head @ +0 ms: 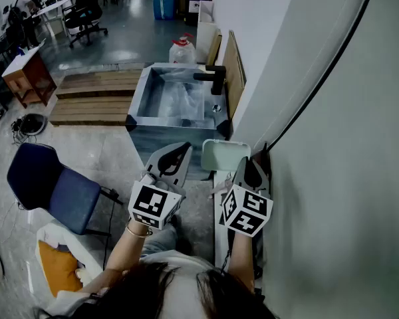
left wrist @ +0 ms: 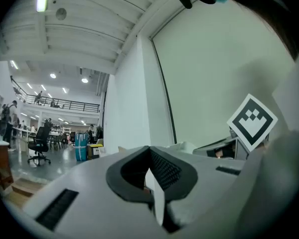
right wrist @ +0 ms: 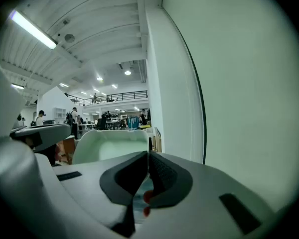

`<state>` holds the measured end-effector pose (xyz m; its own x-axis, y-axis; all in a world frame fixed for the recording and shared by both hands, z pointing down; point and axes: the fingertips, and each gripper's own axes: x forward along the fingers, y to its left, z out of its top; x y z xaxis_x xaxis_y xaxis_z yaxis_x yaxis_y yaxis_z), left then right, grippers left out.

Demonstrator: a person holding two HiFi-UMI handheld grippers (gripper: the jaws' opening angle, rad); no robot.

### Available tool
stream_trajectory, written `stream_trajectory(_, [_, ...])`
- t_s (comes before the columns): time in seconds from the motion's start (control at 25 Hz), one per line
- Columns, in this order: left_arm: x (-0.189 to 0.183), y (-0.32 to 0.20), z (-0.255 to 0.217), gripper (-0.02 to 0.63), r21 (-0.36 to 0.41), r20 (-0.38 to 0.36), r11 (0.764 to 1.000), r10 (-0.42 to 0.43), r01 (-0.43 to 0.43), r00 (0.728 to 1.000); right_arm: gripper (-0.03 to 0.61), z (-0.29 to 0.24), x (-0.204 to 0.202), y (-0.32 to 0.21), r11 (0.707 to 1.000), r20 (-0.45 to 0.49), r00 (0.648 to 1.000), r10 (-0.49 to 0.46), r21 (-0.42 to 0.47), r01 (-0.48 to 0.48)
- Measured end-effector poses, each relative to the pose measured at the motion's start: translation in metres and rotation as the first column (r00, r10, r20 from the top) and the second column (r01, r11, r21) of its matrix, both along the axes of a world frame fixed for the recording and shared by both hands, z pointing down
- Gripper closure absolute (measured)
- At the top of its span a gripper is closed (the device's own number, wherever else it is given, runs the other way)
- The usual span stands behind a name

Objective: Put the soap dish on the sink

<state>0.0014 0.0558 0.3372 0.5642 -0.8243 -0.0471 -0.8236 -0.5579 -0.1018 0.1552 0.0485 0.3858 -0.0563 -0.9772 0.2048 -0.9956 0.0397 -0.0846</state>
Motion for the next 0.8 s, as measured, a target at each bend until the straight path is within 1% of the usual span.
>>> stream_trajectory(0.24, [-0.004, -0.029, 0.006, 0.606, 0.0, -0.003, 1.0, 0.0, 0.0, 1.0, 0.549, 0.008, -0.007, -0.027, 1.0, 0.004, 1.0, -0.029, -0.007, 0.029])
stream_trajectory(0.48, [-0.011, -0.065, 0.011, 0.606, -0.011, -0.021, 1.0, 0.007, -0.007, 1.0, 0.549, 0.015, -0.014, -0.064, 0.999, 0.017, 0.999, -0.029, -0.022, 0.03])
stream_trajectory(0.8, [-0.021, -0.122, 0.023, 0.606, -0.027, -0.017, 0.999, 0.024, -0.024, 1.0, 0.549, 0.026, -0.024, -0.12, 0.999, 0.029, 0.999, -0.018, -0.045, 0.019])
